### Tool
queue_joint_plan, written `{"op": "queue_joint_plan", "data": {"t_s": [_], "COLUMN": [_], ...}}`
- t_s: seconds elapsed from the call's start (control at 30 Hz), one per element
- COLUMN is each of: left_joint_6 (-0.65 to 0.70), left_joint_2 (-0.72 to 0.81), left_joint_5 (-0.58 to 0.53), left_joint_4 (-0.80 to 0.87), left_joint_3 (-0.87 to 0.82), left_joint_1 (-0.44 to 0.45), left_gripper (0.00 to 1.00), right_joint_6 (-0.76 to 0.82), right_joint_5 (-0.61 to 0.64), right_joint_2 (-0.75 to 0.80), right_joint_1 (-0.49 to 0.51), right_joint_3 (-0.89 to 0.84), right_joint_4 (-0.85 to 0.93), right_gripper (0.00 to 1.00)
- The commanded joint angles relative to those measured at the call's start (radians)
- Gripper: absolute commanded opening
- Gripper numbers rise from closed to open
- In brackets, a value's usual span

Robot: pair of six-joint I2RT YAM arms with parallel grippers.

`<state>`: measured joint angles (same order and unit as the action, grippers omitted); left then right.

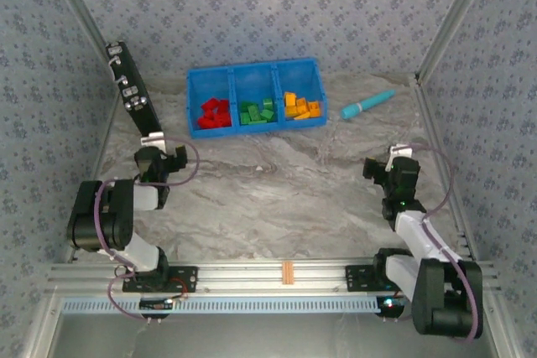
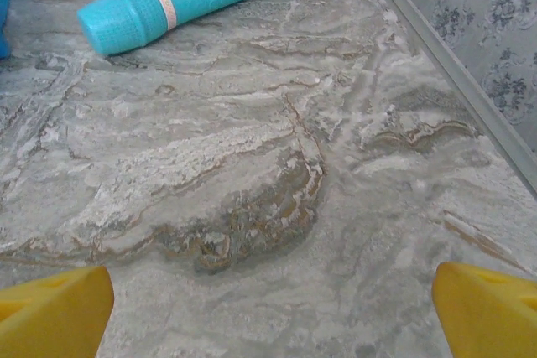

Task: Sort the legos into containers by color
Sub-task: Reset both arms

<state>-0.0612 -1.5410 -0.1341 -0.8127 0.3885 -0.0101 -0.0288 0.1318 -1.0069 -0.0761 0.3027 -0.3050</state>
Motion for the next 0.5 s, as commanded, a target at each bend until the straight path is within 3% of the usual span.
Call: {"op": "queue_joint_plan", "data": {"t_s": [0.0,0.2,0.27,0.43,0.47], "left_joint_6": [0.016,0.017,0.017,0.017,0.018], "left_joint_2": [0.007,0.006,0.006,0.006,0.006], "left_joint_5": [0.015,0.013,0.014,0.014,0.014], "left_joint_4": [-0.018,-0.014,-0.014,-0.014,-0.014], "left_joint_3": [0.015,0.016,0.016,0.016,0.016], "left_joint_1": [0.002,0.003,0.004,0.004,0.003], "left_gripper": [1.0,1.0,1.0,1.0,1.0], "right_joint_6": [0.009,-0.01,-0.019,0.06,0.054], "right_joint_5": [-0.081,-0.127,-0.185,-0.145,-0.142], "right_joint_2": [-0.083,-0.27,-0.327,-0.54,-0.515], "right_joint_1": [-0.027,-0.051,-0.044,0.042,0.031], "right_joint_3": [-0.025,-0.012,0.047,0.072,0.088], "right_joint_4": [-0.233,-0.442,-0.404,-0.577,-0.499], "right_gripper": [0.99,0.99,0.99,0.99,1.0]}}
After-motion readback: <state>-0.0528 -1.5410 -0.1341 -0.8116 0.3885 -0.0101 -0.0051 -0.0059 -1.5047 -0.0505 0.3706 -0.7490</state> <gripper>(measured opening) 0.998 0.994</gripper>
